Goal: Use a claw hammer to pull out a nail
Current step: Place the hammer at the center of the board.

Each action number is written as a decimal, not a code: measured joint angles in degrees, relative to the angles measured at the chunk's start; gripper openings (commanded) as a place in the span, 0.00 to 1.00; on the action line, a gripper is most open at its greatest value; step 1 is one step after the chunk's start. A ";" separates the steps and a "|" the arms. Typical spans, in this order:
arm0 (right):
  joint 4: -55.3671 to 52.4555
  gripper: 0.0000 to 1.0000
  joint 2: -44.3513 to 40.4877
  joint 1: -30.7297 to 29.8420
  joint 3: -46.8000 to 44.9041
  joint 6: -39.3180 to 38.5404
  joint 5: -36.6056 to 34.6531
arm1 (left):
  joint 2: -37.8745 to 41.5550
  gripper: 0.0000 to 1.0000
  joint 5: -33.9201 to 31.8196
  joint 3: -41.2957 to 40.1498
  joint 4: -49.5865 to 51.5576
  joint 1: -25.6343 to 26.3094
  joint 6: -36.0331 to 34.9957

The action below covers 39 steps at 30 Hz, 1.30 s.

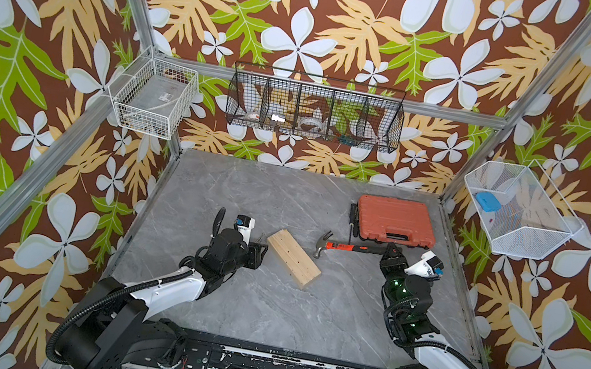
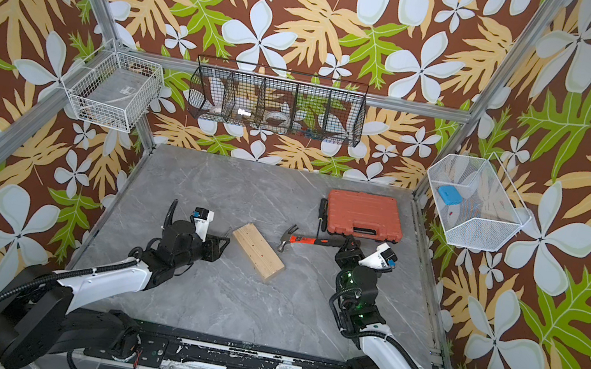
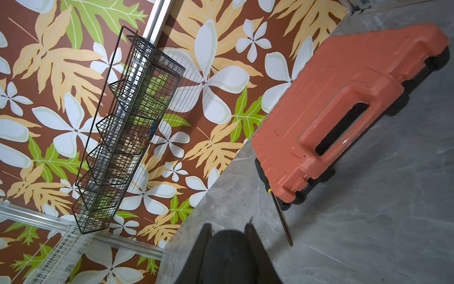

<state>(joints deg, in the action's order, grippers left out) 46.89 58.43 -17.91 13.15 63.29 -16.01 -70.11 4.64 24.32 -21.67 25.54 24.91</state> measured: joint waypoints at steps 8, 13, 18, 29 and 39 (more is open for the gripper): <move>5.18 0.04 3.21 0.02 -3.56 3.32 -2.10 | 0.24 0.46 -0.31 -0.28 -1.18 0.17 0.28; 7.13 0.04 4.83 0.00 -4.94 4.11 -2.45 | -0.07 0.46 -0.28 -0.59 -1.33 0.42 0.48; 9.90 0.06 8.13 0.02 -6.62 6.21 -2.60 | -0.31 0.46 -0.31 -0.72 -1.70 0.48 0.72; 17.81 0.19 16.46 0.13 -8.98 13.22 -2.23 | 0.74 0.46 -1.16 -1.62 -1.90 0.50 1.25; 13.27 0.43 20.63 0.02 -9.09 14.91 -2.23 | 0.98 0.46 -1.79 -2.45 -2.14 0.50 1.99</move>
<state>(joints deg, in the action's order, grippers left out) 60.16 79.07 -17.89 4.05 78.19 -18.24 -69.12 2.85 21.87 -23.81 26.04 26.89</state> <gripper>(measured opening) 0.428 0.460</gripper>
